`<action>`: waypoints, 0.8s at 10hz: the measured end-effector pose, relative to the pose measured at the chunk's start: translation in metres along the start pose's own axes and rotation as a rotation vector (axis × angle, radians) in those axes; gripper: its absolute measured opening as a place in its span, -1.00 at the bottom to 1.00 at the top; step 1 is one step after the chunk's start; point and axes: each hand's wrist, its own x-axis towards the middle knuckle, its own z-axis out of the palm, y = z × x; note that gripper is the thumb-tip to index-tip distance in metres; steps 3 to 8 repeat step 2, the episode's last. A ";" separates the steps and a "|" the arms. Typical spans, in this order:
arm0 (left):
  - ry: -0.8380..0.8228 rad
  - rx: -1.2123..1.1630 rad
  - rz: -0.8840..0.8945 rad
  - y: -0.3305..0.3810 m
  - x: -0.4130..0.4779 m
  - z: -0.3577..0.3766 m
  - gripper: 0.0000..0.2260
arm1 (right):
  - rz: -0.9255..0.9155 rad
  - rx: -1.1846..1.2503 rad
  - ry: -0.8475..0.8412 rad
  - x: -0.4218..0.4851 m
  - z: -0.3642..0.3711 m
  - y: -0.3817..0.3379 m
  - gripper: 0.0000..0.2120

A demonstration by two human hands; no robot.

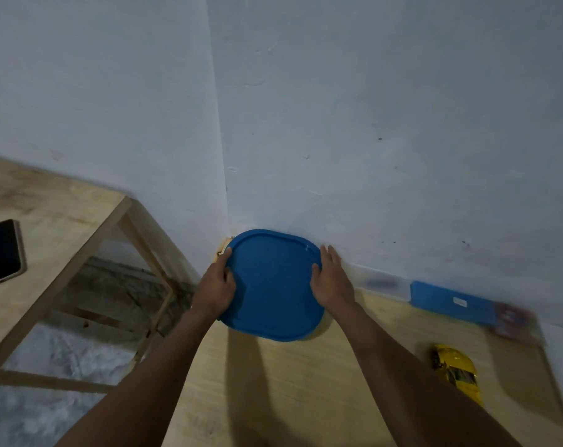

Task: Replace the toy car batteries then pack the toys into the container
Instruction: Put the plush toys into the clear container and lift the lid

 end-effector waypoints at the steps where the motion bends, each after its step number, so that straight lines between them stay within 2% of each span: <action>1: -0.073 0.067 0.025 0.000 0.002 -0.010 -0.52 | -0.003 0.035 -0.036 -0.005 -0.007 0.004 -0.49; 2: 0.030 0.253 0.099 0.017 0.009 -0.015 -0.54 | -0.029 0.099 0.005 -0.012 -0.023 -0.001 -0.56; 8: 0.030 0.253 0.099 0.017 0.009 -0.015 -0.54 | -0.029 0.099 0.005 -0.012 -0.023 -0.001 -0.56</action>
